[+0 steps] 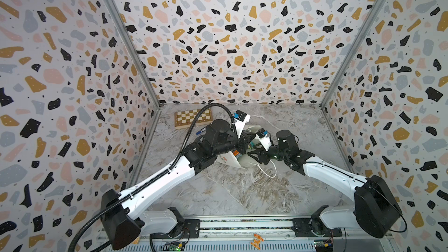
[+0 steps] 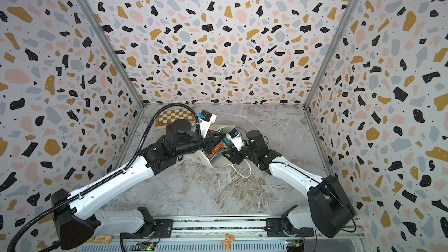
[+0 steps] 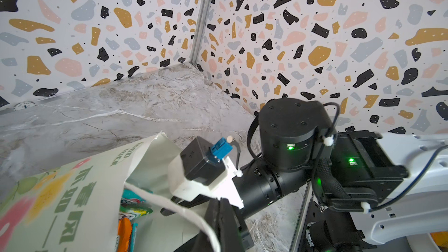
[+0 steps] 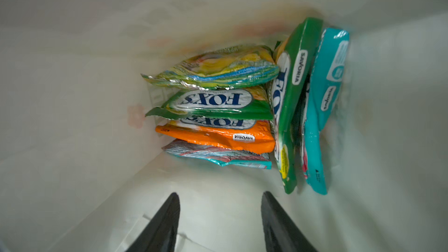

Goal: Take the snacks out of the paper bag
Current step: Pick up the snack from the paper bag.

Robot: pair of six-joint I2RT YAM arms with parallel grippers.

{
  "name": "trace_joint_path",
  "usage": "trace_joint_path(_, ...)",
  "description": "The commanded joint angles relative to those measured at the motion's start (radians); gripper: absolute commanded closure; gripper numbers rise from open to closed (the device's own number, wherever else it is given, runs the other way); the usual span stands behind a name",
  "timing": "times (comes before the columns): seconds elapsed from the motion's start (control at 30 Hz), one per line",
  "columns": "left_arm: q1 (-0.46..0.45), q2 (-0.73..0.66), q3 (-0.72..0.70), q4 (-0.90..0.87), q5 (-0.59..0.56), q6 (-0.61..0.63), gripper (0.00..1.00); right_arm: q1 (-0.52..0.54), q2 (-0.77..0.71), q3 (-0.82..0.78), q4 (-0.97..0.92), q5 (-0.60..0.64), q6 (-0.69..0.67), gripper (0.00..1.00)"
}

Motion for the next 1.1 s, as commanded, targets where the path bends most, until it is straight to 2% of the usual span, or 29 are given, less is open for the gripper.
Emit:
trace_joint_path(0.0,-0.009,-0.029,0.043,0.013,0.01,0.026,1.0,0.032,0.01,0.048,-0.031,0.117,-0.018,0.47)
trace_joint_path(0.13,-0.009,-0.033,0.049,0.009,0.009,0.033,1.0,0.064,0.047,0.074,-0.048,0.226,-0.02,0.51)
trace_joint_path(0.53,-0.009,-0.043,0.046,0.002,0.015,0.038,1.0,0.078,0.131,0.118,-0.018,0.384,-0.01,0.59)
trace_joint_path(1.07,-0.009,-0.042,0.051,-0.006,0.02,0.041,1.0,0.077,0.232,0.154,0.054,0.36,0.008,0.69)
